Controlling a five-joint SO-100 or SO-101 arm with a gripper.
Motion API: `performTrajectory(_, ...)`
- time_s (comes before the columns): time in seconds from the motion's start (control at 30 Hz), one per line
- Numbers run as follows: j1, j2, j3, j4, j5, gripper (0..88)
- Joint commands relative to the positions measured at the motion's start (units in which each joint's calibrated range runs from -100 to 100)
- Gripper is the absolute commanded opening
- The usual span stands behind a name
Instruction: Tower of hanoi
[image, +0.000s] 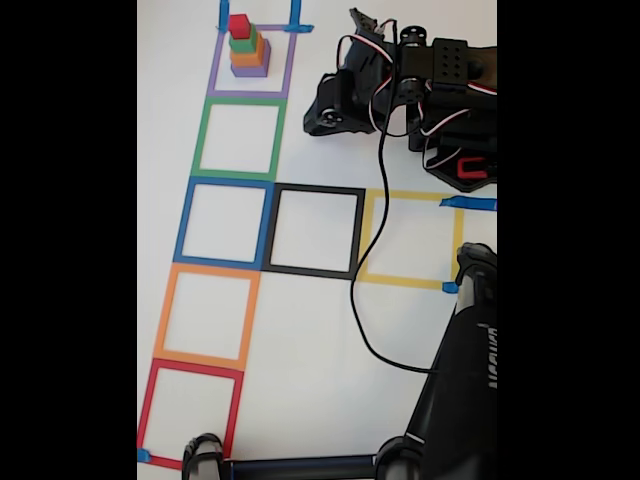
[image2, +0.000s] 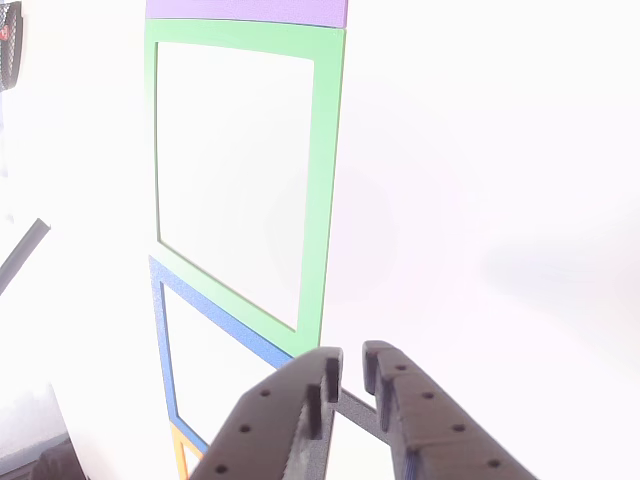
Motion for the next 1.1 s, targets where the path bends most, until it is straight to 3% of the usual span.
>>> performTrajectory(0.0,0.27,-1.27,0.53,-1.18,0.95,0.2)
performTrajectory(0.53,0.27,-1.27,0.53,-1.09,0.78,0.2)
performTrajectory(0.73,-1.07,-1.27,0.44,-0.85,7.55,0.4)
performTrajectory(0.83,-1.07,-1.27,0.44,-0.85,7.55,0.2)
performTrajectory(0.9,-1.55,-1.27,0.44,-0.85,5.01,0.2)
performTrajectory(1.07,-2.22,-1.27,-0.2,-3.44,13.46,0.2)
